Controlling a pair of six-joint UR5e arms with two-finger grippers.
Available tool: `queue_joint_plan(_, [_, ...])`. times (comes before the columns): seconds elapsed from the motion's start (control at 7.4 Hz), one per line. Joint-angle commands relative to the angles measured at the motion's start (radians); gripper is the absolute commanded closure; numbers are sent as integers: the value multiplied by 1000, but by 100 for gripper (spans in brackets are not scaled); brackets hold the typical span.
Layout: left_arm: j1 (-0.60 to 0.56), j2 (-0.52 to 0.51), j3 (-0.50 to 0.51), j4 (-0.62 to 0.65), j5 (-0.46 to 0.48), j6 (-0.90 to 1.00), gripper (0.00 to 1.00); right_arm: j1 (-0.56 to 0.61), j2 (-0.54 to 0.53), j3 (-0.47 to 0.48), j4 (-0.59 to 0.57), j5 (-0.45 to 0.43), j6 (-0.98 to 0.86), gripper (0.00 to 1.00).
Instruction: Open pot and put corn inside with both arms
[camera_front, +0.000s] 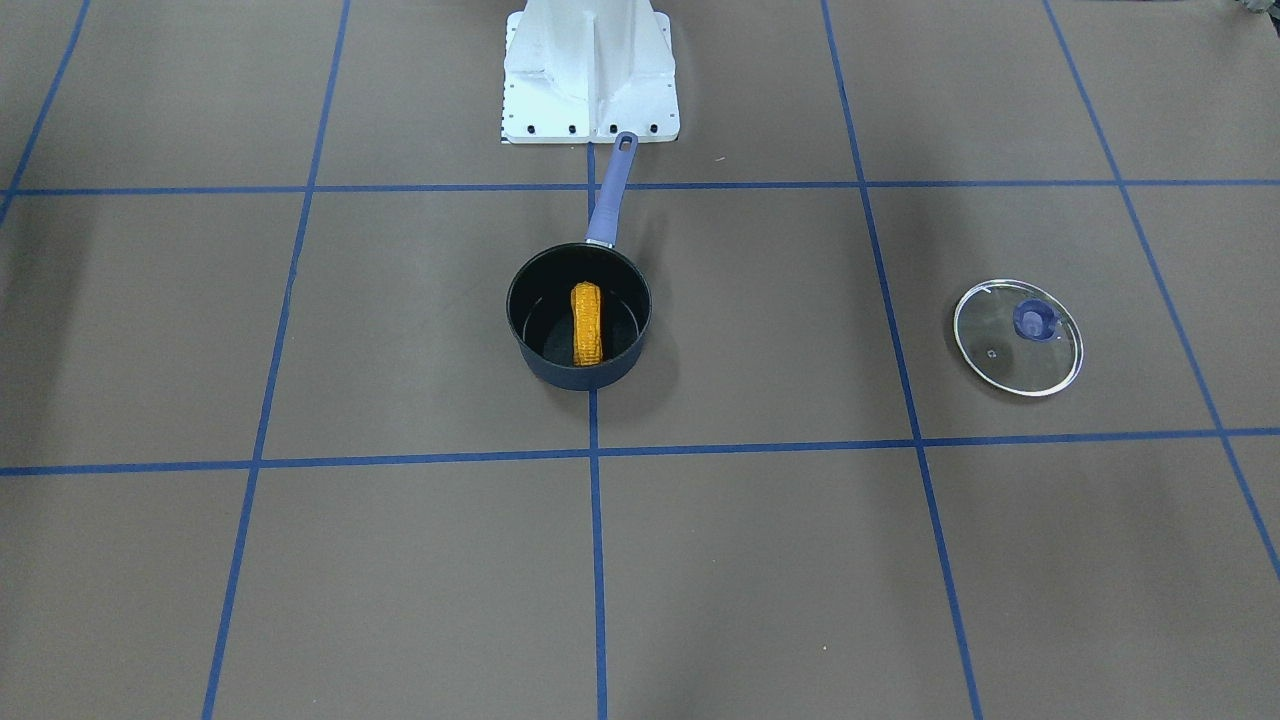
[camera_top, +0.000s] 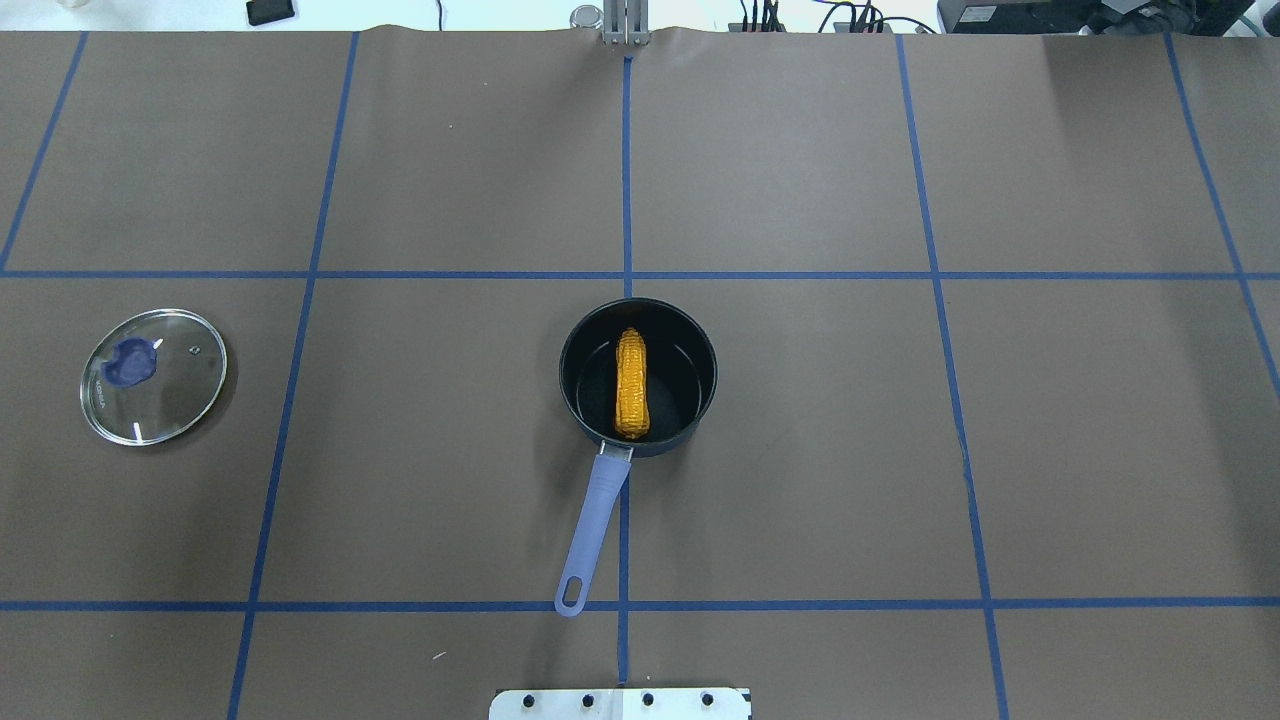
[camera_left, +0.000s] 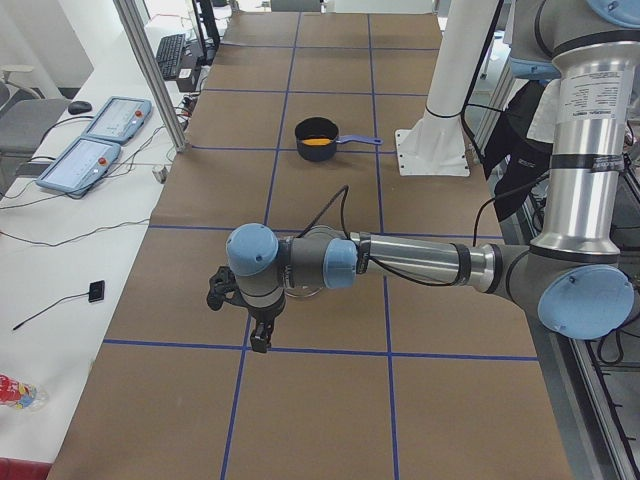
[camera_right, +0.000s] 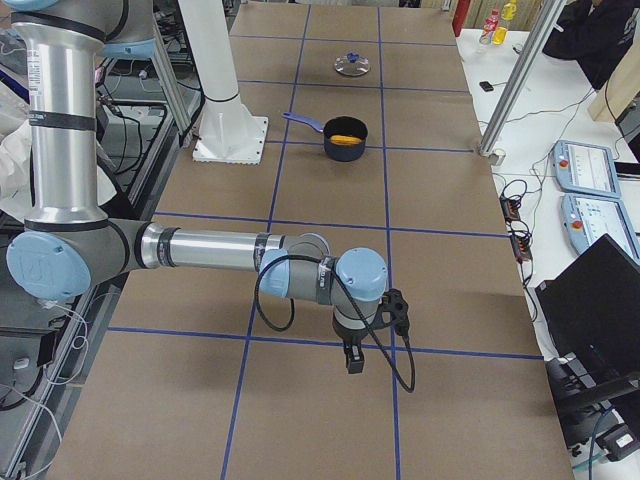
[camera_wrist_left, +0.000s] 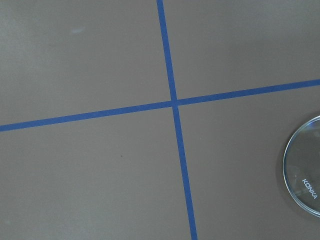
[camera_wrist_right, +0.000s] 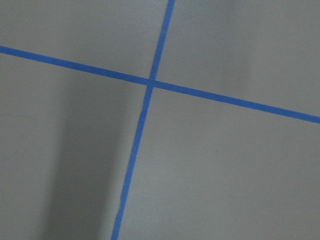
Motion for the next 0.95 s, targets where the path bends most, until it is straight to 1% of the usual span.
queue_joint_plan(0.0, [0, 1, 12, 1, 0, -2, 2, 15, 1, -43, 1, 3, 2, 0])
queue_joint_plan(0.41, [2, 27, 18, -10, 0, 4, 2, 20, 26, -31, 2, 6, -2, 0])
queue_joint_plan(0.81, [2, 55, 8, -34, 0, 6, 2, 20, 27, -26, 2, 7, -2, 0])
